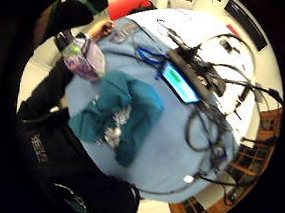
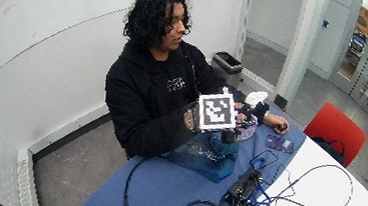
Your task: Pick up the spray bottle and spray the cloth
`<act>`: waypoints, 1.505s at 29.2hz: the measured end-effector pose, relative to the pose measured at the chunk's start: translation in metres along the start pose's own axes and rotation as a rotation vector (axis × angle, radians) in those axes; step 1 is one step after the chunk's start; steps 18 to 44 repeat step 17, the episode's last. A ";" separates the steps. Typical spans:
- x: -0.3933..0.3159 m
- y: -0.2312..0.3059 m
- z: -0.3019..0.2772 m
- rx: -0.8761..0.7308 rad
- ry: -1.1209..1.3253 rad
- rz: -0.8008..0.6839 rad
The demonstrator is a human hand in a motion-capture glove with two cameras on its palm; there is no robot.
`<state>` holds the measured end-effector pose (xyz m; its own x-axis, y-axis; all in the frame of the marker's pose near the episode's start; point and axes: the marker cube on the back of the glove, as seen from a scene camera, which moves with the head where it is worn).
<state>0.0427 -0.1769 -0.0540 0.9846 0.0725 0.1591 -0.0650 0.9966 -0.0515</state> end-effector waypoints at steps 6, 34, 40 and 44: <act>0.005 0.051 -0.023 0.000 0.141 0.123; 0.006 0.090 -0.025 -0.128 0.202 0.210; 0.006 0.090 -0.025 -0.128 0.202 0.210; 0.006 0.090 -0.025 -0.128 0.202 0.210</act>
